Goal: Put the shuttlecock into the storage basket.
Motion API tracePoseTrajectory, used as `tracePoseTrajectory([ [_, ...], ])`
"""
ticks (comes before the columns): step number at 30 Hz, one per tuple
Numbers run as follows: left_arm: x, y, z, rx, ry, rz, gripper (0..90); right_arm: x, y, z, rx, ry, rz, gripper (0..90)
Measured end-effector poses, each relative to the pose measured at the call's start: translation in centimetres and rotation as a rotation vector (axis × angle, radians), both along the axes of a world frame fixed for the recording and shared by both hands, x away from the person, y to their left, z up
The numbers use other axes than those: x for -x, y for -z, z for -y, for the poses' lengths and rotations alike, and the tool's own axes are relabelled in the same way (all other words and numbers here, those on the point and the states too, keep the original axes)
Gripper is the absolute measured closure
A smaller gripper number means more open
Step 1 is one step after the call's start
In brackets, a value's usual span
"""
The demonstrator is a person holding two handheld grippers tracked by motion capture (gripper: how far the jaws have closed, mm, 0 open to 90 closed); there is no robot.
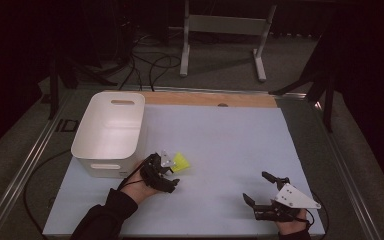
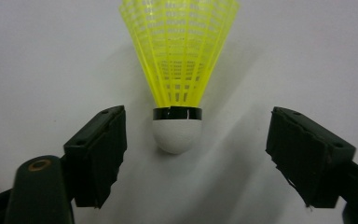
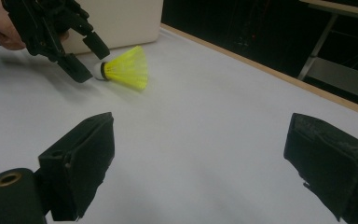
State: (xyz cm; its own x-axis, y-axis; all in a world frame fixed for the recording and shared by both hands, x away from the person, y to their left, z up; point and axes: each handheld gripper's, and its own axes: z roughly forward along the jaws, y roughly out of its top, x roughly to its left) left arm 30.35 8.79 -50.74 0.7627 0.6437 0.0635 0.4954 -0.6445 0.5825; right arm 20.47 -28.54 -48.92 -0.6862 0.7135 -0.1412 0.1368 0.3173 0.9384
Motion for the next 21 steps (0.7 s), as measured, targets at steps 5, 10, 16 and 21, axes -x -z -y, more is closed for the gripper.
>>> tracePoseTrajectory([
  [5,-0.23,0.18,0.02,-0.016,-0.013,-0.008,31.8,0.0,-0.01,0.0,0.002,0.0,0.001,8.7],
  [10,-0.48,0.39,0.06,-0.023,-0.029,-0.009,39.9,-0.01,0.01,0.0,0.0,0.001,-0.001,8.7],
  [16,-0.83,0.54,0.17,-0.025,-0.044,-0.01,49.3,0.0,0.0,0.0,0.002,0.003,0.0,8.7],
  [21,-0.97,0.56,0.38,-0.039,-0.04,-0.016,57.6,0.02,0.0,-0.04,0.009,0.004,0.003,8.7],
])
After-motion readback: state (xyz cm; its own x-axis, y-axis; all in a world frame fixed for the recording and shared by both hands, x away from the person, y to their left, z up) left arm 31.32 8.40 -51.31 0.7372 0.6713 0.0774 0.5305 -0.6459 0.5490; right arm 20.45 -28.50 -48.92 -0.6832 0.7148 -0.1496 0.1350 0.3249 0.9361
